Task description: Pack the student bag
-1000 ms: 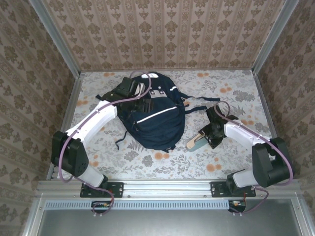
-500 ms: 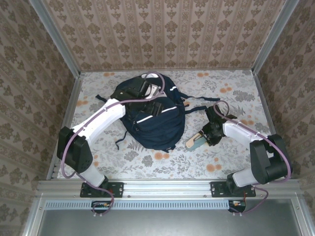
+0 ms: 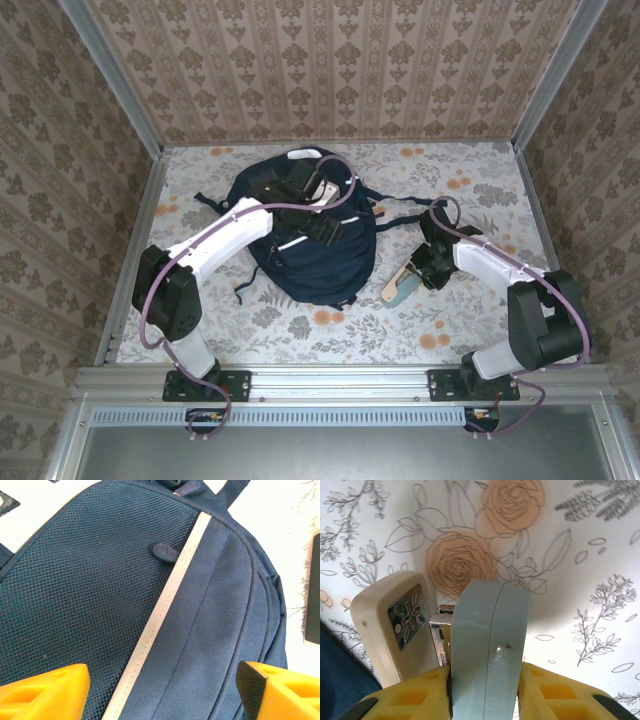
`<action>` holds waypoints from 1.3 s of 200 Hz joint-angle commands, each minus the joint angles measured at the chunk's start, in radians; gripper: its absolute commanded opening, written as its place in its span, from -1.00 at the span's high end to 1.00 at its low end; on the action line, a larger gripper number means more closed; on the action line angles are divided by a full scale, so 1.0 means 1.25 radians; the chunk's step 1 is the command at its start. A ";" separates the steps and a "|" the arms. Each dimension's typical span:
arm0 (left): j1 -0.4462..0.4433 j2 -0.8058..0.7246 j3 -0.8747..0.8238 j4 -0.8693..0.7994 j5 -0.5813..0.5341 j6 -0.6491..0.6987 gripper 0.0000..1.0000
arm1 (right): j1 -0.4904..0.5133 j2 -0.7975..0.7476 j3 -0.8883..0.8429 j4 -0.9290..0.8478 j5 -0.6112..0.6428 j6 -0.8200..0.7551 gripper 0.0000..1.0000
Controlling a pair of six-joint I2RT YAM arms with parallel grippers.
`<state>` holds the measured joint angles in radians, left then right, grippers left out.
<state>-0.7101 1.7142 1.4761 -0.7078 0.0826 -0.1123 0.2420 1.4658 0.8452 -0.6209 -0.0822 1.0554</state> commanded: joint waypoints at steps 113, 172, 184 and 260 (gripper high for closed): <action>-0.101 0.143 -0.015 0.321 0.425 -0.300 -0.58 | -0.065 -0.109 0.031 0.109 -0.170 -0.163 0.36; -0.104 0.212 -0.001 0.402 0.538 -0.365 -0.54 | -0.117 -0.116 0.040 0.169 -0.301 -0.142 0.37; -0.103 0.211 -0.001 0.406 0.551 -0.362 -0.47 | -0.120 -0.112 0.046 0.174 -0.311 -0.138 0.37; -0.078 0.184 -0.035 0.444 0.561 -0.383 0.58 | -0.125 -0.089 0.063 0.233 -0.379 -0.110 0.14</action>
<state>-0.8116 1.9751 1.4475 -0.2142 0.7506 -0.5800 0.0834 1.3525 0.8783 -0.3939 -0.4606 0.8936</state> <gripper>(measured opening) 0.266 0.358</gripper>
